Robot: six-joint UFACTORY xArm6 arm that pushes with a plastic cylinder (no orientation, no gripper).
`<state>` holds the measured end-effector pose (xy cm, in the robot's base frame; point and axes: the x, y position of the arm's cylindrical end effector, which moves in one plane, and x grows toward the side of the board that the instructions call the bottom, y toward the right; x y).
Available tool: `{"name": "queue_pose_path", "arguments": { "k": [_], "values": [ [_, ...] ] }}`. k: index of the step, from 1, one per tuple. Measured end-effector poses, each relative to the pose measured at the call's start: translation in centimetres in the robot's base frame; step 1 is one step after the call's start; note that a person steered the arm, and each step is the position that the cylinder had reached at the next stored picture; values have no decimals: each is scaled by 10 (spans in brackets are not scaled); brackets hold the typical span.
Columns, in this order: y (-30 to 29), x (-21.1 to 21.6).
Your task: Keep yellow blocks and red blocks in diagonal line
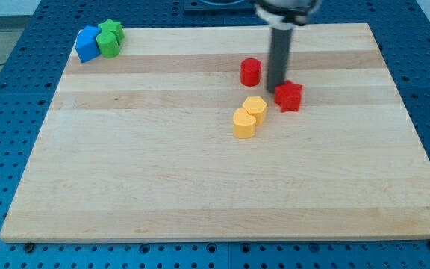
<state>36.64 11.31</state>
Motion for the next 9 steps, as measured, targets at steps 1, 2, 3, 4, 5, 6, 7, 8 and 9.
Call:
{"name": "queue_pose_path", "arguments": {
  "k": [1, 2, 3, 4, 5, 6, 7, 8, 9],
  "values": [
    [52, 0],
    [105, -1],
    [162, 8],
    [162, 88],
    [74, 139],
    [-41, 129],
    [-123, 112],
    [-128, 104],
    [-71, 100]
  ]
}}
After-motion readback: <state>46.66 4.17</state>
